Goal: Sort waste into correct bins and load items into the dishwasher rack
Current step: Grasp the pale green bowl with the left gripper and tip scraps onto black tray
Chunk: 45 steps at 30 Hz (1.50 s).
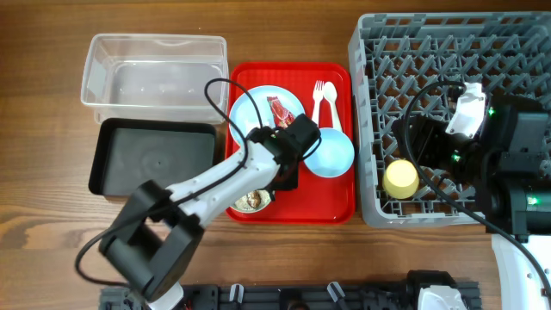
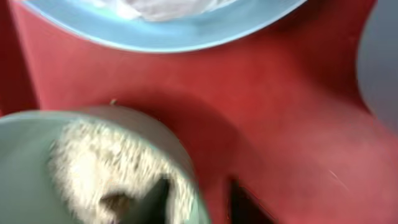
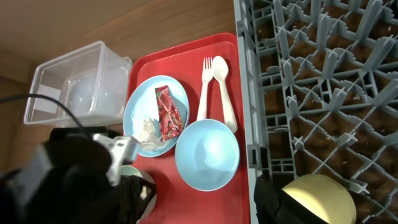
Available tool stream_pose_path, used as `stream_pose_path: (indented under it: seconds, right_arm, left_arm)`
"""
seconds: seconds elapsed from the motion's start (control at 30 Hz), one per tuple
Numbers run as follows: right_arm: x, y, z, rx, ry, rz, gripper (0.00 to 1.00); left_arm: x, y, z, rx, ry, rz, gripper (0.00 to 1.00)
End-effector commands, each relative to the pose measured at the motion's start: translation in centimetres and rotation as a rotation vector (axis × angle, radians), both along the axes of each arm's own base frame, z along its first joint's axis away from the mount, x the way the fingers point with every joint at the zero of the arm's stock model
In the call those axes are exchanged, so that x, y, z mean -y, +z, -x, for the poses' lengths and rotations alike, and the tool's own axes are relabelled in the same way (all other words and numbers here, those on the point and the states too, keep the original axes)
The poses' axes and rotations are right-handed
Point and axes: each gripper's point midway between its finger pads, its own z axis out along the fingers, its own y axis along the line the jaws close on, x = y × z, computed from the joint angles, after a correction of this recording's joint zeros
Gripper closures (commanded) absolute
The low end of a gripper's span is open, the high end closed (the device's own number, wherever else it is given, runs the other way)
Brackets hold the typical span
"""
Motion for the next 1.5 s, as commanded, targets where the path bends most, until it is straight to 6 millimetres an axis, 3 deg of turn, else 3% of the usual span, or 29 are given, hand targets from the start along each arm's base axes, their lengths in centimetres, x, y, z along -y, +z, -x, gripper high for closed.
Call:
stream_pose_path:
  seconds: [0.0,0.13,0.17,0.2,0.23,0.33,0.4,0.53,0.6,0.7,0.73,0.77,0.9,0.97,1.17,1.3,1.33,1.37,1.4,1.43,1.47]
  right_arm:
    - [-0.3,0.4,0.0,0.005,0.009,-0.02,0.4]
    - [-0.3,0.4,0.0,0.005,0.008,-0.02,0.4]
    - [-0.3,0.4,0.0,0.004,0.008,-0.02,0.4]
    - [-0.3,0.4,0.1,0.002,0.008,-0.02,0.41]
    - [-0.3,0.4,0.1,0.001,0.008,-0.02,0.41]
    - [-0.3,0.4,0.1,0.001,0.008,-0.02,0.41]
    - [-0.3,0.4,0.0,0.002,0.008,-0.019,0.41]
    - [-0.3,0.5,-0.1,0.009,0.008,-0.019,0.41]
    - [-0.2,0.5,-0.1,0.009,0.005,-0.017,0.41]
    - [-0.2,0.5,-0.1,0.009,0.005,-0.017,0.41]
    - [-0.2,0.5,-0.1,0.009,0.005,-0.017,0.41]
    - [-0.2,0.5,-0.1,0.008,0.005,-0.017,0.41]
    - [-0.2,0.5,-0.1,0.008,0.005,-0.017,0.41]
    - [-0.2,0.5,-0.1,0.009,0.005,-0.017,0.41]
    - [-0.2,0.5,-0.1,0.009,0.005,-0.016,0.41]
    - [-0.2,0.5,-0.1,0.009,0.005,-0.017,0.41]
    - [-0.2,0.5,-0.1,0.009,0.005,-0.016,0.4]
    - [-0.2,0.5,-0.1,0.009,0.005,-0.017,0.41]
    - [-0.2,0.6,-0.2,0.015,0.005,-0.016,0.41]
    - [-0.2,0.6,-0.2,0.016,0.003,-0.019,0.4]
    - [-0.2,0.6,-0.2,0.016,0.003,-0.018,0.41]
  left_arm:
    - [0.3,-1.5,0.1,-0.022,0.016,-0.005,0.87]
    - [0.2,-1.5,0.3,-0.026,0.014,-0.01,0.91]
    - [0.1,-1.8,0.4,-0.029,0.014,-0.013,0.8]
    - [-0.1,-2.2,0.6,-0.029,0.018,-0.012,0.83]
    - [-0.3,-2.5,0.8,-0.033,0.041,-0.014,0.96]
    - [0.0,-1.9,1.4,-0.055,0.042,0.016,0.96]
    - [0.4,0.4,1.8,-0.076,0.047,0.067,0.96]
    - [-0.4,9.0,0.4,0.004,0.084,0.295,0.96]
    - [-2.4,12.2,-1.1,0.042,0.146,0.421,0.96]
    - [-6.4,14.6,-3.6,0.027,0.214,0.642,0.96]
    - [-7.9,14.6,-4.4,0.013,0.249,0.713,0.96]
    - [-11.0,14.1,-5.6,-0.007,0.313,0.842,0.96]
    - [-15.5,13.2,-6.8,0.0,0.363,1.118,0.96]
    - [-16.8,12.4,-6.9,-0.002,0.392,1.215,0.96]
    - [-19.1,12.4,-6.8,0.038,0.486,1.561,0.96]
    - [-20.6,12.8,-6.9,0.098,0.502,1.581,0.96]
    - [-20.2,13.9,-6.3,0.088,0.513,1.634,0.96]
    - [-20.1,14.0,-6.3,0.183,0.414,1.608,0.96]
    - [-20.3,13.2,-6.3,0.166,0.425,1.568,0.96]
    - [-20.0,13.8,-5.8,0.094,0.503,1.614,0.96]
    - [-19.5,14.2,-5.5,0.132,0.448,1.612,0.96]
